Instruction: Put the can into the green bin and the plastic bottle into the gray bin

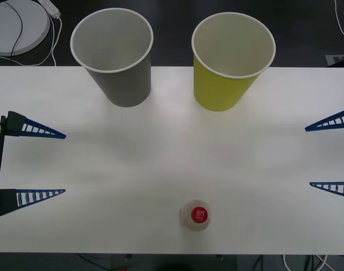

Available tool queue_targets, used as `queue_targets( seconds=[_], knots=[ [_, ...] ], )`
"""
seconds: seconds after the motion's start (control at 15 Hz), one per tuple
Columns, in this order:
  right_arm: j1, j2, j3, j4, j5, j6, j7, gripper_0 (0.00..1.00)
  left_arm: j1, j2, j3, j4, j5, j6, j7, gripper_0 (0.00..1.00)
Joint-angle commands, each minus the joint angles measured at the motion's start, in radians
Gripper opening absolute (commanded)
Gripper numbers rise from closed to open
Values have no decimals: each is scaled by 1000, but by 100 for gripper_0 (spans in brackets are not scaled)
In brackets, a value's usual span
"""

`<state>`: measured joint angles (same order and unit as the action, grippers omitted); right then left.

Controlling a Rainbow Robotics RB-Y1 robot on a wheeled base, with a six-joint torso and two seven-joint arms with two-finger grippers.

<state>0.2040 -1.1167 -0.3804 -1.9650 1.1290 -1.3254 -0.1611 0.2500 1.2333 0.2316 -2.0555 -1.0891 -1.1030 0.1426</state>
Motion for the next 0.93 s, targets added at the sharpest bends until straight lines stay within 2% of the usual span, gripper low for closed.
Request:
queue_targets(
  seconds=[0.07,0.67,0.93],
  knots=[
    [0,0,0,0,0,0,0,100,0,0,0,0,0,0,0,100],
    [11,2,3,12,-44,2,25,100,0,0,0,0,0,0,0,100],
    [29,21,12,83,-91,-15,186,100,0,0,0,0,0,0,0,100]
  ],
)
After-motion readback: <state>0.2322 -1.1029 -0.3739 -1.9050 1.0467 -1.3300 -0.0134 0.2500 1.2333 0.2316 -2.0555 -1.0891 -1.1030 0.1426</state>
